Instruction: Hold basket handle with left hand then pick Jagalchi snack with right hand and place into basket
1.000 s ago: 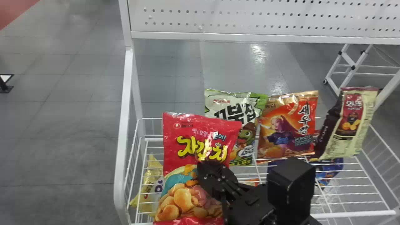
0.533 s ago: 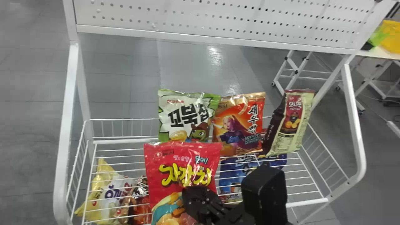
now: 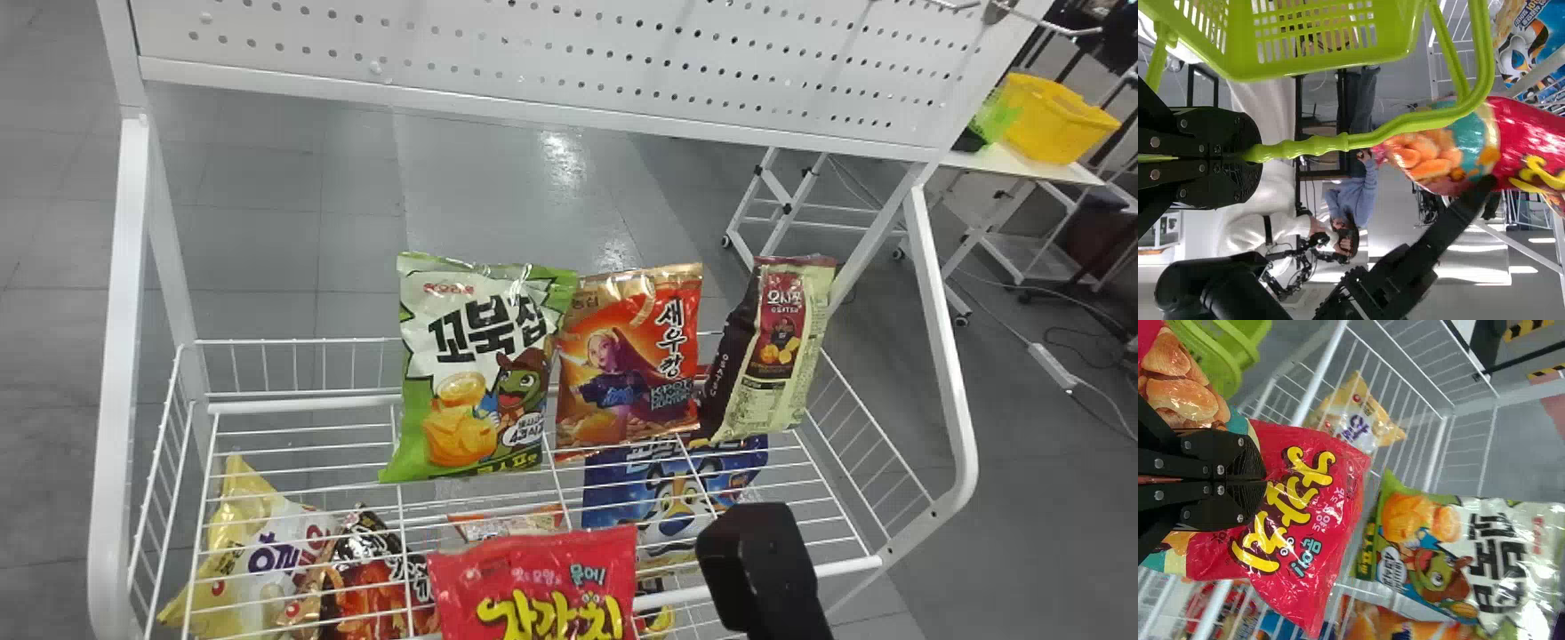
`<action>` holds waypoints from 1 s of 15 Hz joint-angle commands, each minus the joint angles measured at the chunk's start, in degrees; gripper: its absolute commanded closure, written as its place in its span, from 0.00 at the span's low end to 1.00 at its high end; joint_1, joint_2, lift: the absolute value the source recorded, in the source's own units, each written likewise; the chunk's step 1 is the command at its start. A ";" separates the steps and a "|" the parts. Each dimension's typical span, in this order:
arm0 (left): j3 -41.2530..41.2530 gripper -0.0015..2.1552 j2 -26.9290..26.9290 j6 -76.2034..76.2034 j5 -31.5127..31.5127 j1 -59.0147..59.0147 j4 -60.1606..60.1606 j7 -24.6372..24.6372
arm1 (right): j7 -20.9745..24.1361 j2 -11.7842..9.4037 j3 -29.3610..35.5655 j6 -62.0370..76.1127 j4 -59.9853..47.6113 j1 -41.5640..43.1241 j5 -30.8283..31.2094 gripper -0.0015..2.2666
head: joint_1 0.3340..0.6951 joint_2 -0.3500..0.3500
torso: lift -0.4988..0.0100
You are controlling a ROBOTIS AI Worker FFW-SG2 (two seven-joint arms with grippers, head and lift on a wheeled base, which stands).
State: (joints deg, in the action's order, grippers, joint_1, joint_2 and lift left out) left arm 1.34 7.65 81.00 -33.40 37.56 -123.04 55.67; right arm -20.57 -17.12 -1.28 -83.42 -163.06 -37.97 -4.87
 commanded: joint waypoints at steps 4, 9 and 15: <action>0.51 0.57 -0.27 0.00 0.17 0.05 -0.19 -0.56 | -6.06 3.32 10.07 -6.66 -0.77 0.09 -4.01 0.86 | 1.00 0.00 | 0.96; 1.04 0.57 -0.35 0.00 0.52 0.32 -0.54 -1.09 | -14.06 4.55 17.19 -6.66 -0.68 0.61 -7.00 0.86 | 1.00 0.00 | 0.96; 1.04 0.57 -0.35 0.00 0.52 0.58 -1.33 -1.09 | -19.60 4.46 17.19 -6.66 2.13 0.00 -5.94 0.86 | 1.00 0.00 | 0.96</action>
State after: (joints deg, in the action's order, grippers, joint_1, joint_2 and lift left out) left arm 2.47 7.29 81.00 -32.87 38.04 -124.07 54.57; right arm -39.56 -12.64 16.14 -89.96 -162.04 -37.77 -11.01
